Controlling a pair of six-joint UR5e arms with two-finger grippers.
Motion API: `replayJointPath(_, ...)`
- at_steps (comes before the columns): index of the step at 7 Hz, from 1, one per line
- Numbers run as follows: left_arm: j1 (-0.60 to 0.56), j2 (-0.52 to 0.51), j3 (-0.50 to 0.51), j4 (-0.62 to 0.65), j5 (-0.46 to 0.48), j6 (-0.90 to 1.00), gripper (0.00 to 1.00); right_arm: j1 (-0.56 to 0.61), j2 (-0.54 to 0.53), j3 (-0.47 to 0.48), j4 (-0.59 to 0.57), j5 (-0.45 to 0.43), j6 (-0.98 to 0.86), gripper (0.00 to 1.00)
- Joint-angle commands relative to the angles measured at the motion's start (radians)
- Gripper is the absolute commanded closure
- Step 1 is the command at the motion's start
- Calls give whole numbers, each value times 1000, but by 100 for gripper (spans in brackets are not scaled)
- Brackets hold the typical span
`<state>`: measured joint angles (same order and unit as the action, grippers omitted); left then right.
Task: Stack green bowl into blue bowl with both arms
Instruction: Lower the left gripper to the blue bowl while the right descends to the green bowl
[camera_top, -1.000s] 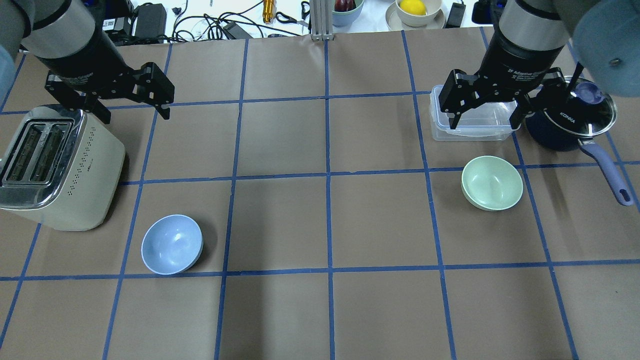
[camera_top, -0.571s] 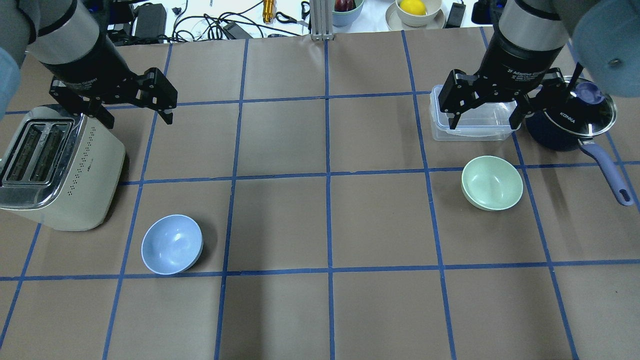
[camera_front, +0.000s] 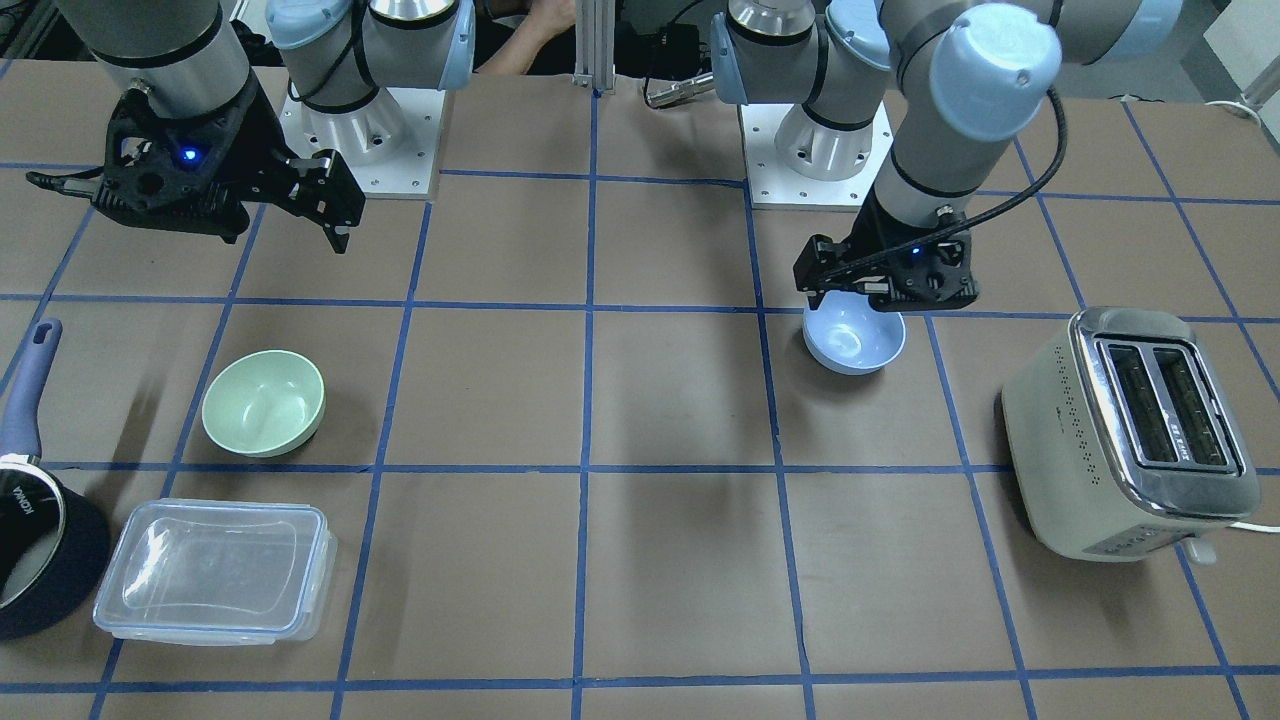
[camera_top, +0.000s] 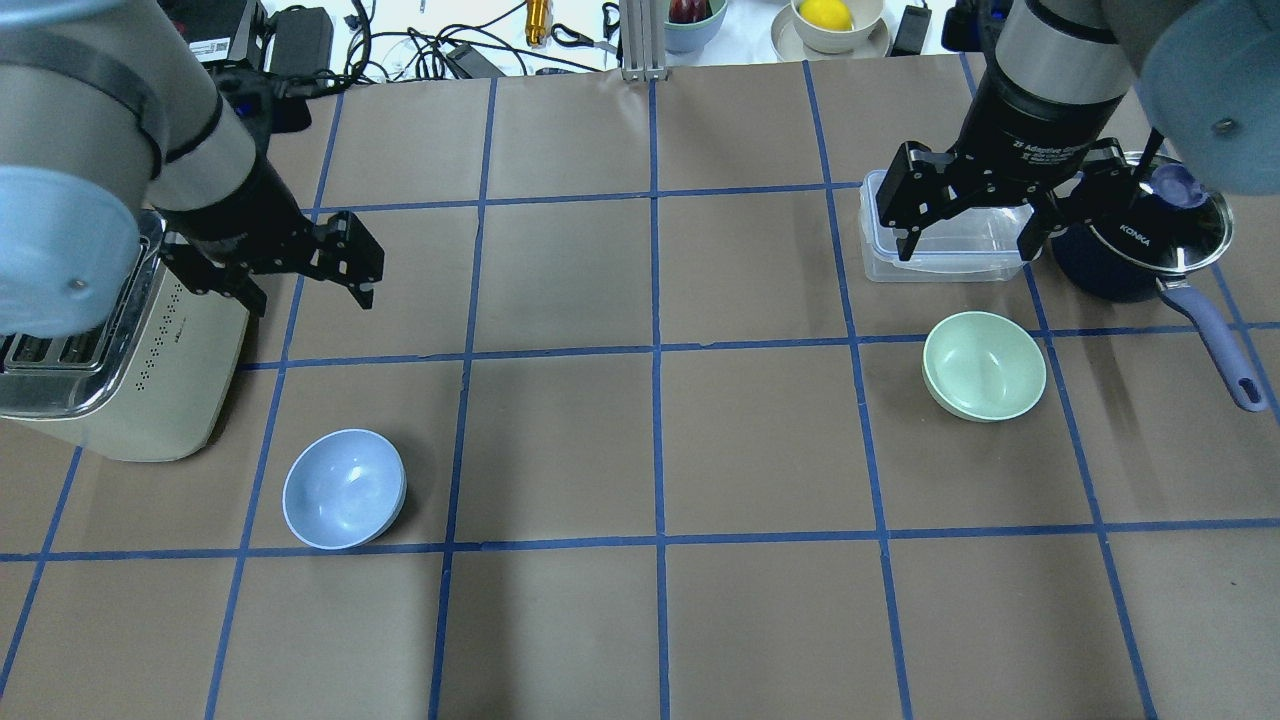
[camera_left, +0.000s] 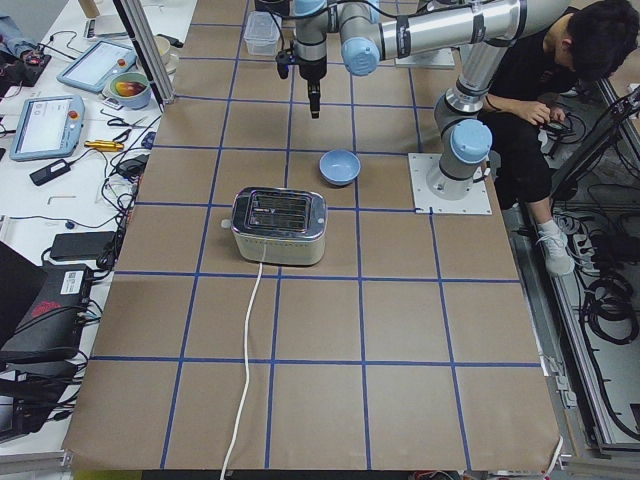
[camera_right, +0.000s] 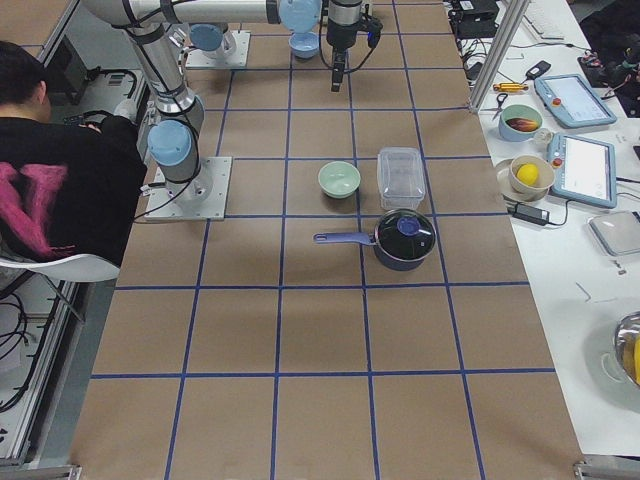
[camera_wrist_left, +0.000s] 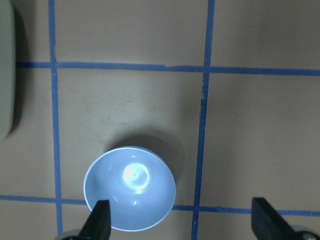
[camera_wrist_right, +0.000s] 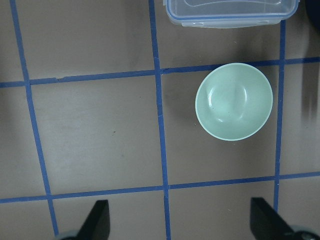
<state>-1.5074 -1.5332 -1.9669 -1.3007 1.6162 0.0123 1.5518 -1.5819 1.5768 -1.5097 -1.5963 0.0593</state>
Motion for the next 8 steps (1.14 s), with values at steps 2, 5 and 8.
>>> replayJointPath(2,4,-19,-269,242,8,-5,0,-221,69,5,-10,8,-135,0)
replayJointPath(5,3,-86,-319,290,13,-3,30,-332,210,95,-194,7,-234,0)
replayJointPath(8,1,-116,-323,379,53,0,100,-334,270,296,-489,7,-251,0)
